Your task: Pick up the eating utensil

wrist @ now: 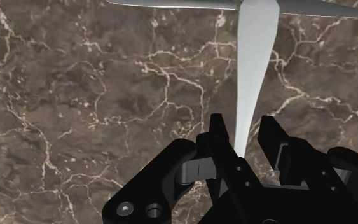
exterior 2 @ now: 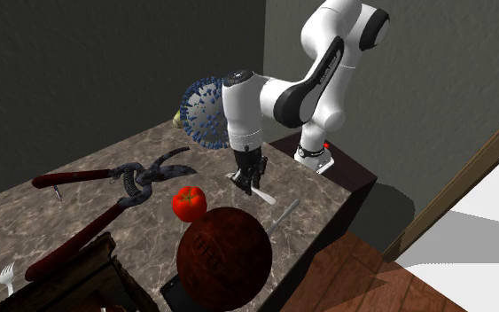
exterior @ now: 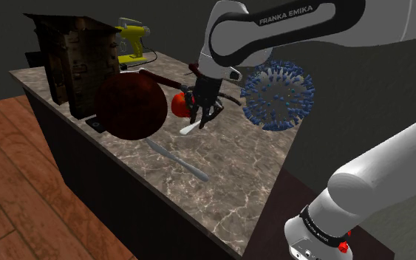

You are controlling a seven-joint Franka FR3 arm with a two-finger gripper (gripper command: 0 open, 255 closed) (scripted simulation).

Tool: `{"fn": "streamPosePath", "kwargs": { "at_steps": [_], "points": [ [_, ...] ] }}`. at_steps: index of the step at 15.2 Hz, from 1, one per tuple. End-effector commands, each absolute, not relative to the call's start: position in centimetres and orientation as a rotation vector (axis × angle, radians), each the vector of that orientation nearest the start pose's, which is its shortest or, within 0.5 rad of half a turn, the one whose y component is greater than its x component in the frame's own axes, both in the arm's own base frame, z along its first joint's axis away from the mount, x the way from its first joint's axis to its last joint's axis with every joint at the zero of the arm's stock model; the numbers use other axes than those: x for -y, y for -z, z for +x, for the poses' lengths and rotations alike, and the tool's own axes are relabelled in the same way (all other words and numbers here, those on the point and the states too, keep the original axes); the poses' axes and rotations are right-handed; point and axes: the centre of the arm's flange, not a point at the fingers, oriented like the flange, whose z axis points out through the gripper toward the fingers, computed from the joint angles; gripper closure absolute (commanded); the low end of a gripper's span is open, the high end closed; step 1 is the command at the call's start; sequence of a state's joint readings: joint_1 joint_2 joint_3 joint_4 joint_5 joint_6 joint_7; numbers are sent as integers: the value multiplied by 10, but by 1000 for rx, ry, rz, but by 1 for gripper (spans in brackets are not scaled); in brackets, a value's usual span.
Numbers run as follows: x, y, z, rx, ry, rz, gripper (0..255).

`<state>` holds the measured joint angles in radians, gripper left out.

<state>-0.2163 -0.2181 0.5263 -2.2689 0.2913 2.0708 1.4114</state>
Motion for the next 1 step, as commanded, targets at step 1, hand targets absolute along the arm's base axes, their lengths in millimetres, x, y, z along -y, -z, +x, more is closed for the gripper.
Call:
{"fn": "streamPosePath", "kwargs": {
  "at_steps": [1],
  "points": [
    [-168,-439,456,-1784,-170,-2464,255]
  ]
}}
